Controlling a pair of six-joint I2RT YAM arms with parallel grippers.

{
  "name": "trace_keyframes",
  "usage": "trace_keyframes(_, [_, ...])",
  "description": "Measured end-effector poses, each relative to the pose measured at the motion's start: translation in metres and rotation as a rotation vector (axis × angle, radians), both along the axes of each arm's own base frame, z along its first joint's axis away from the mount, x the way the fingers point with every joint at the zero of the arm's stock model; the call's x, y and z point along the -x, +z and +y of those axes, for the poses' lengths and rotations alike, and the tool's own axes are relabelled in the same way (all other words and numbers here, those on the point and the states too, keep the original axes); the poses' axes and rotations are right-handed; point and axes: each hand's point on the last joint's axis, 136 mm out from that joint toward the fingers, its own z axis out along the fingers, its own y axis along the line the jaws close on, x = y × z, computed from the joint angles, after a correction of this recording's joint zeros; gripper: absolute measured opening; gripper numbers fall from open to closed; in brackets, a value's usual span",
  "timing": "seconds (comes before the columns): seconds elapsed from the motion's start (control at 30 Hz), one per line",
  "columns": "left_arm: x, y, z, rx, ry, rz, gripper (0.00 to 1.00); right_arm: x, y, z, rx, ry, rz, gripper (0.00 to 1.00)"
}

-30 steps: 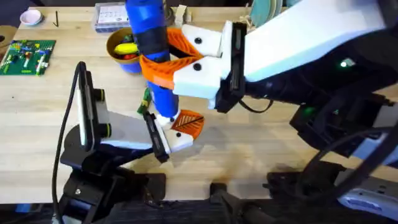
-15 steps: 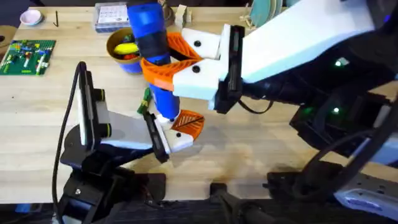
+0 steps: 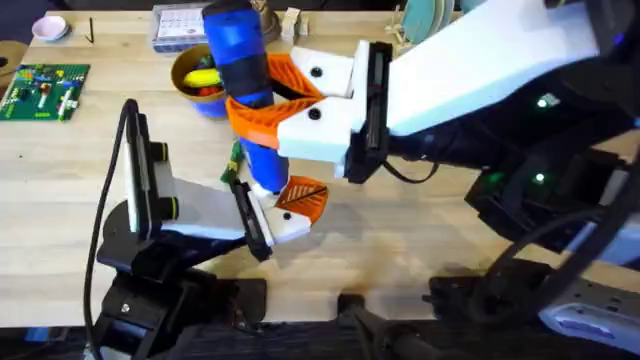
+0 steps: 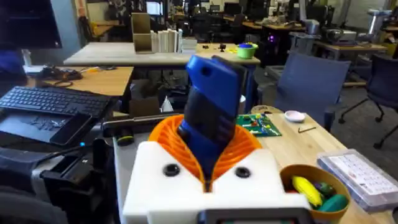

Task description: Pick up the gripper from the table and insert it into the empty holder that is missing its gripper. Then pick up a screw, insert it into the mounting hole, and use the screwdriver to tighten it. Finally, clean up the table by picking up the vegetable and placing it into the bucket.

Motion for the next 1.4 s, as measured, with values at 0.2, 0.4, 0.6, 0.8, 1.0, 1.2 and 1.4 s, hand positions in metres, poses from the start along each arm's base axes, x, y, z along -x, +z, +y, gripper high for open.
trace_keyframes(0.2, [-0.002, 0.0, 0.001, -0.001, 0.01, -0.004, 0.01, 0.005, 0.011, -0.003, -0.05, 0.011, -0.051, 0.019])
trace_keyframes(0.4, [-0.002, 0.0, 0.001, -0.001, 0.011, -0.003, 0.01, 0.01, 0.049, -0.029, -0.146, -0.027, -0.141, 0.019])
trace_keyframes(0.6, [-0.002, 0.0, 0.001, -0.001, 0.011, -0.003, 0.01, 0.004, 0.059, -0.044, -0.164, -0.073, -0.164, 0.019])
trace_keyframes(0.8, [-0.002, 0.0, 0.001, -0.001, 0.01, -0.004, 0.01, -0.042, 0.018, -0.058, -0.02, -0.202, -0.026, 0.019])
trace_keyframes(1.0, [-0.002, 0.0, 0.001, -0.001, 0.011, -0.003, 0.01, -0.113, -0.079, -0.108, 0.278, -0.447, 0.245, 0.019])
trace_keyframes(1.2, [-0.002, 0.0, 0.001, -0.001, 0.01, -0.003, 0.01, -0.16, -0.158, -0.18, 0.614, -0.622, 0.455, 0.019])
trace_keyframes(1.4, [-0.002, 0.0, 0.001, -0.001, 0.01, -0.003, 0.01, -0.228, -0.153, -0.232, 0.875, -0.75, 0.332, 0.019])
